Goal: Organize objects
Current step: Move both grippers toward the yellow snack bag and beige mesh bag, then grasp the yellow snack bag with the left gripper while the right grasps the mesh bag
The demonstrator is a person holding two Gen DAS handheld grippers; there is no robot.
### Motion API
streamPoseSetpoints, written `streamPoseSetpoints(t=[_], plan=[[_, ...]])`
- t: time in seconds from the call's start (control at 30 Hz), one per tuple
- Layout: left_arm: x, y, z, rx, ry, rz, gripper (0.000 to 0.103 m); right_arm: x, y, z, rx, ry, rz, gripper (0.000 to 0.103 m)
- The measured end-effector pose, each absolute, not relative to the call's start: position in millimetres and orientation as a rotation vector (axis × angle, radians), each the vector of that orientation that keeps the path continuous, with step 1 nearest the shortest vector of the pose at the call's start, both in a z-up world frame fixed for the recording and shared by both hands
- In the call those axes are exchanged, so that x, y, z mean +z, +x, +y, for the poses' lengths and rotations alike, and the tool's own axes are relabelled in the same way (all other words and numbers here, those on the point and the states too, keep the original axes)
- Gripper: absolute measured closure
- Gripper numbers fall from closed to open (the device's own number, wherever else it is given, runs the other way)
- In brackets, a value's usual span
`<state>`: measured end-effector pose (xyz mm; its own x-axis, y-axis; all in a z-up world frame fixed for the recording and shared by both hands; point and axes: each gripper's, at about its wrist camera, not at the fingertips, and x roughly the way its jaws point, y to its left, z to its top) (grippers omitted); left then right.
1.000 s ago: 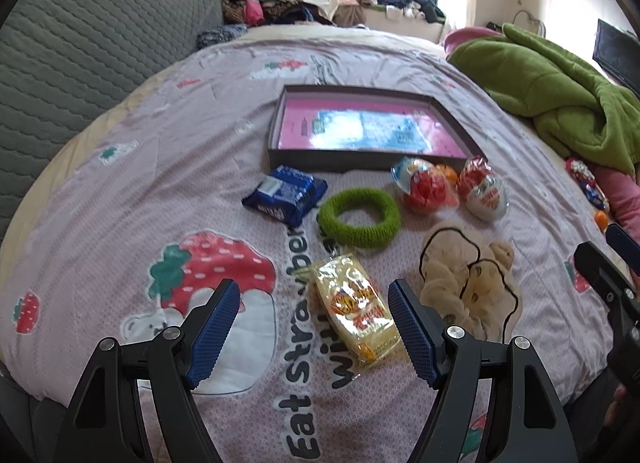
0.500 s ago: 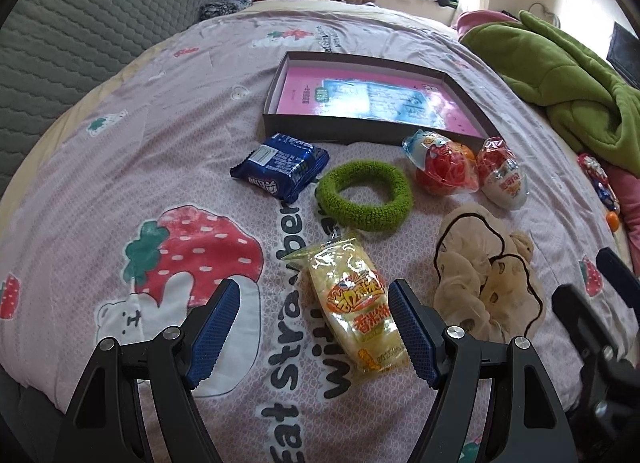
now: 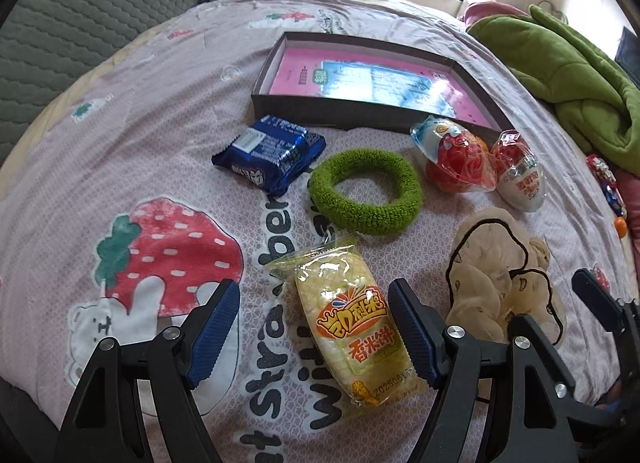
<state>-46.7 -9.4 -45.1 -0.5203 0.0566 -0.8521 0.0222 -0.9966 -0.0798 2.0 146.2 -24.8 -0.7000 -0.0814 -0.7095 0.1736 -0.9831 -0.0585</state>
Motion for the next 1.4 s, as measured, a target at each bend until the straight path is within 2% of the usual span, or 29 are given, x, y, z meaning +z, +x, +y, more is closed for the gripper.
streamPoseSetpoints(t=[0.2, 0.43, 0.7, 0.8, 0.87, 0.93, 1.03, 1.13, 1.4], plan=[[-58, -54, -11, 2.685, -1.571, -0.168, 0.025, -33, -5, 144, -2.747, 1.180, 0.178, 0.031], [-65, -54, -3, 2.711, -1.573, -0.093, 0.024, -42, -6, 138, -2.695, 1.204, 0.205, 0.060], [-69, -52, -1, 2.727, -1.536, -0.051, 0.024, -47, -5, 134, -2.663, 1.200, 0.209, 0.070], [-69, -51, -4, 2.718, -1.513, -0.071, 0.027, -46, -4, 136, -2.652, 1.194, 0.174, 0.072], [-67, -49, -4, 2.704, -1.500, -0.077, 0.034, -45, -3, 137, -2.649, 1.189, 0.163, 0.073], [-64, -47, -2, 2.684, -1.485, -0.070, 0.049, -44, -1, 140, -2.641, 1.183, 0.132, 0.073], [-62, -43, 2, 2.681, -1.473, -0.026, 0.054, -41, 0, 146, -2.631, 1.180, 0.081, 0.074], [-61, -41, 1, 2.676, -1.468, -0.026, 0.058, -39, 2, 151, -2.624, 1.179, 0.036, 0.074], [-52, -31, 0, 2.659, -1.450, -0.022, 0.060, -27, 8, 162, -2.639, 1.159, -0.036, 0.074]])
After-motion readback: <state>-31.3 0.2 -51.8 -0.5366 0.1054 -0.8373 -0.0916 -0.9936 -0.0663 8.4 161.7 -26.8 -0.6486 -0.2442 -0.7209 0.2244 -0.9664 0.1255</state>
